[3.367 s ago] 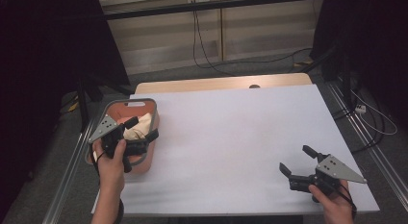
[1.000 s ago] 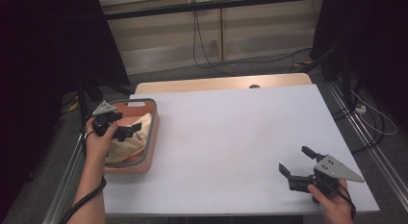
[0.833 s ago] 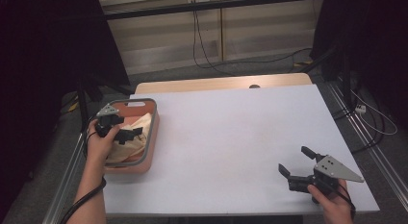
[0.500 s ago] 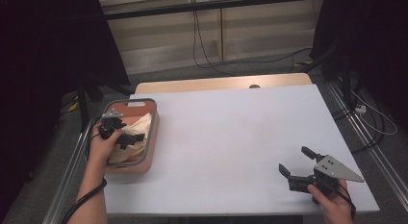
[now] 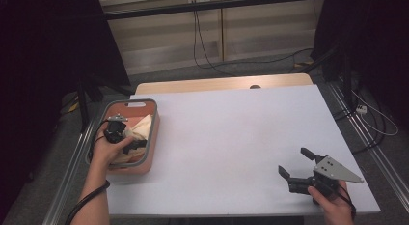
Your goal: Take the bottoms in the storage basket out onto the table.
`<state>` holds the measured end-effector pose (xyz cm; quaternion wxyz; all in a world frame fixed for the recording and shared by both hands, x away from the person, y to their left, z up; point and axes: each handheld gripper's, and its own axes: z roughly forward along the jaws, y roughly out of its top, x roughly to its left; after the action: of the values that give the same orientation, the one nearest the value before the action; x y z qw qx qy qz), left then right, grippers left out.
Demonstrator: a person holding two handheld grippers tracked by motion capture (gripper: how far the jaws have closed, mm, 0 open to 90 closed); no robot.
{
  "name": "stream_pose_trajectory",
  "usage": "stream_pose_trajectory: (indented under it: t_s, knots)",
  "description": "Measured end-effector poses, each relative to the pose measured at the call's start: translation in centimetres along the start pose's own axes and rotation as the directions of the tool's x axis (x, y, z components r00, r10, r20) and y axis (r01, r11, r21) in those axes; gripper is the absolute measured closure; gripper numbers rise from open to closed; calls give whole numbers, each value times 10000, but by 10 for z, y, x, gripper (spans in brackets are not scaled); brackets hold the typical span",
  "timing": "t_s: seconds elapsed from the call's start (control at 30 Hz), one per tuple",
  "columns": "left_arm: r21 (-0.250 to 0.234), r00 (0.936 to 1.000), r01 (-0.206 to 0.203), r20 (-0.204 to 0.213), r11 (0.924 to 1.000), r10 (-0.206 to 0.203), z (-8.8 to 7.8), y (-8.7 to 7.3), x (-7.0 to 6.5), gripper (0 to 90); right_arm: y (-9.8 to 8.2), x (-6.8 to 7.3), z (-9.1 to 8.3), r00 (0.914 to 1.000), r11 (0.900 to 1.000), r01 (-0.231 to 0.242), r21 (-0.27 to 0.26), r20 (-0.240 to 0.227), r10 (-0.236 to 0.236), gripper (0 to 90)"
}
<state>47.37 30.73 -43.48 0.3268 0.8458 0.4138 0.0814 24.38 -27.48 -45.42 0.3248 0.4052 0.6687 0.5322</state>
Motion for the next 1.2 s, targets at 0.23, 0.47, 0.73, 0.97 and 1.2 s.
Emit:
stream_pose_trajectory:
  t_s: [0.23,0.47,0.73,0.97,1.2]
  knots:
    - [583,9998,-162,-104,9982,169,7,0,-5,1,0,1,1,10000,10000,38,1,-2,-38,29]
    - [851,9988,-483,41,9952,482,8,0,-7,132,0,0,0,10000,10000,58,13,-47,-58,30]
    - [1018,9991,-419,131,9939,407,4,3,-8,396,1,0,0,10000,10000,61,-31,-47,-62,32]
    - [1172,9999,10,124,9931,-25,2,6,-7,477,1,-1,-1,10000,10000,21,-35,-4,-21,33]
    - [1503,9993,377,-12,9879,-380,0,13,-5,511,2,-3,1,10000,10000,70,-64,-14,-71,34]
